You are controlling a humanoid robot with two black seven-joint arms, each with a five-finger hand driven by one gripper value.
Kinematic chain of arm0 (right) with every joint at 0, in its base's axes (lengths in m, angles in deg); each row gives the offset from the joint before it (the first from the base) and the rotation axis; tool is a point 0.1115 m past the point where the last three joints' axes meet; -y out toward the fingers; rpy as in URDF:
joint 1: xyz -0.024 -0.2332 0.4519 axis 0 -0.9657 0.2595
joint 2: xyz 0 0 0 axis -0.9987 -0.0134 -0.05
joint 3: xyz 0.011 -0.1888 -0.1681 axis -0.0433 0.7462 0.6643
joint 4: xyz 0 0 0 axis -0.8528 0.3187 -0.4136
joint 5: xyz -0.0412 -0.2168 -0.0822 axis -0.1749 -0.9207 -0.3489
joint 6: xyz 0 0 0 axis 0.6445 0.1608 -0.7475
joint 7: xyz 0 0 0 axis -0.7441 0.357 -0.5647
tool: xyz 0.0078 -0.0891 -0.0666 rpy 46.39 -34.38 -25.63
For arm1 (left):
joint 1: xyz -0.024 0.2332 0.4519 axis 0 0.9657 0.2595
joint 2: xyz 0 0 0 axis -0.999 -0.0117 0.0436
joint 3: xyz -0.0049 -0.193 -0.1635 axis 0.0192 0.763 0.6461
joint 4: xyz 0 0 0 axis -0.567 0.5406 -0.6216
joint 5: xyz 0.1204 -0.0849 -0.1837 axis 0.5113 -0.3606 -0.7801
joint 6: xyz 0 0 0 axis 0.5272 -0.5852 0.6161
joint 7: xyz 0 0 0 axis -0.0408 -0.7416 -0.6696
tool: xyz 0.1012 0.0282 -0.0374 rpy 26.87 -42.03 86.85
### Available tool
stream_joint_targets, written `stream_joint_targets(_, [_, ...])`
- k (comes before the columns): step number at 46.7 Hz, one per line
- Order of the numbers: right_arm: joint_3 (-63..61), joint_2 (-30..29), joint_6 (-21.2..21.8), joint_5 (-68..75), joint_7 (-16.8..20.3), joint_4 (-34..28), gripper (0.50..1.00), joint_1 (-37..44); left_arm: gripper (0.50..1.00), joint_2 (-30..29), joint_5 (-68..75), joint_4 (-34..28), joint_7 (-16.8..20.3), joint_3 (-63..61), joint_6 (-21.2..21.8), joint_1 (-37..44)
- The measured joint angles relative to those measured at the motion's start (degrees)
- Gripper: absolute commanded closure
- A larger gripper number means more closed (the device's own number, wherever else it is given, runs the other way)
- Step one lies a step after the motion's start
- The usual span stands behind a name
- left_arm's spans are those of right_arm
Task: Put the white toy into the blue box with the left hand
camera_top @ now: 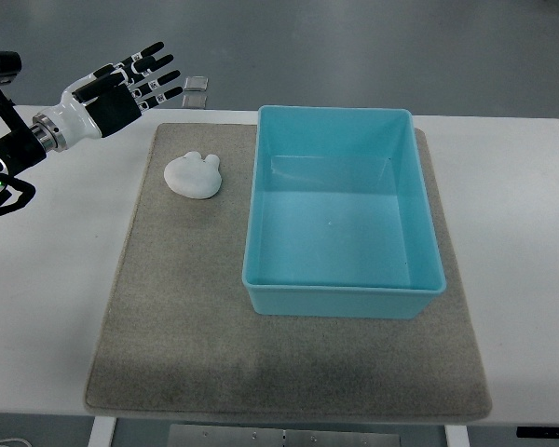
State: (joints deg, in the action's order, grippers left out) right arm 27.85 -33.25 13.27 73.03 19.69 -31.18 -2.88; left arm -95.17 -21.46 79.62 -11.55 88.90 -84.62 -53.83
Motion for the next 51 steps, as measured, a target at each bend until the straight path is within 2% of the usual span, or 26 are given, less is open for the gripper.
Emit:
stream_joint_targets(36, [0.00, 0.00, 0.00, 0.00, 0.02, 0.00, 0.562, 0.00, 0.501, -1.15, 0.89, -0.18, 0.34, -0.07, -0.24, -0.32])
stream_joint_targets(46, [0.00, 0.00, 0.00, 0.00, 0.01, 0.00, 0.564, 0.00, 0.501, -2.88, 15.63, 0.17, 0.84, 0.62, -0.65, -0.82])
stream_joint_targets(51, [0.00, 0.00, 0.00, 0.00, 0.01, 0.00, 0.564, 0.00, 0.504, -3.67, 24.04, 1.15, 3.66, 0.78, -0.65, -1.32])
